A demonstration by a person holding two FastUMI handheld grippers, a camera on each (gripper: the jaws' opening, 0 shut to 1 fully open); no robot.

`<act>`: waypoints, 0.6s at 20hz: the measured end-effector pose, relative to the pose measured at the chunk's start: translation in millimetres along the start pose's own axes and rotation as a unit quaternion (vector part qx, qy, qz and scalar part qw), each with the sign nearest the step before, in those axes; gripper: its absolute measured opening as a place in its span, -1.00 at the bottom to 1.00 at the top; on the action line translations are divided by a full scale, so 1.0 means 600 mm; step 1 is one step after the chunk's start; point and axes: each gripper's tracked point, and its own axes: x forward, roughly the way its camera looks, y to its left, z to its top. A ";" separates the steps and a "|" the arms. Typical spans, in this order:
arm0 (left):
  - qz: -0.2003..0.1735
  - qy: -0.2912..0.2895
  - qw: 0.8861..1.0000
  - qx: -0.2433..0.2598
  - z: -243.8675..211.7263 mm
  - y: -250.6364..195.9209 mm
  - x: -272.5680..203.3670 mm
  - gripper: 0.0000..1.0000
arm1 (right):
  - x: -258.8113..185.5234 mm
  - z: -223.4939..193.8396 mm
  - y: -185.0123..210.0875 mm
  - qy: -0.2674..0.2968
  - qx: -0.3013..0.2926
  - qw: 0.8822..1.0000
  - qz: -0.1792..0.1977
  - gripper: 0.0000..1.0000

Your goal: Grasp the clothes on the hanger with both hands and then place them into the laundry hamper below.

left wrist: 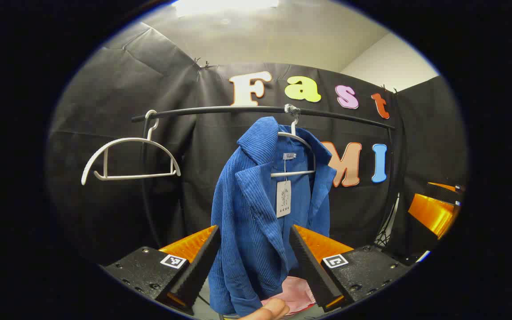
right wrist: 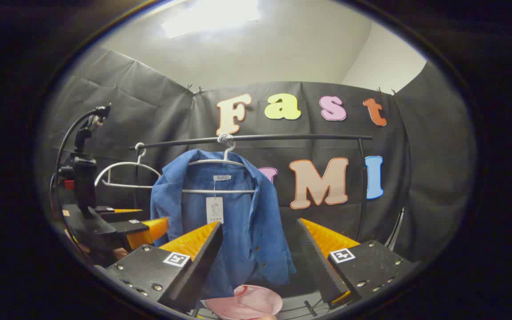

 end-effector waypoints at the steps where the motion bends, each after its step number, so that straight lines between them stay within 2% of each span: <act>1: -0.001 0.001 1.000 0.001 -0.001 -0.002 0.000 0.86 | -0.005 -0.006 0.002 0.000 0.004 1.000 -0.002 0.97; 4: -0.003 -0.002 1.000 0.002 -0.001 -0.004 -0.007 0.86 | -0.015 -0.024 0.012 0.007 0.014 1.000 0.014 0.97; 9: 0.005 -0.003 1.000 -0.001 0.001 -0.005 -0.006 0.86 | -0.025 -0.020 -0.013 0.001 0.017 1.000 -0.003 1.00; 10: 0.006 -0.004 1.000 -0.001 0.003 -0.005 -0.007 0.86 | -0.027 -0.018 -0.014 0.000 0.021 1.000 -0.001 0.87; 11: 0.006 -0.005 1.000 -0.001 0.003 -0.006 -0.008 0.86 | -0.030 -0.015 -0.016 -0.003 0.026 1.000 0.000 0.97; 12: 0.008 -0.007 1.000 -0.001 0.006 -0.006 -0.009 0.86 | -0.032 -0.011 -0.021 -0.006 0.030 1.000 0.000 0.97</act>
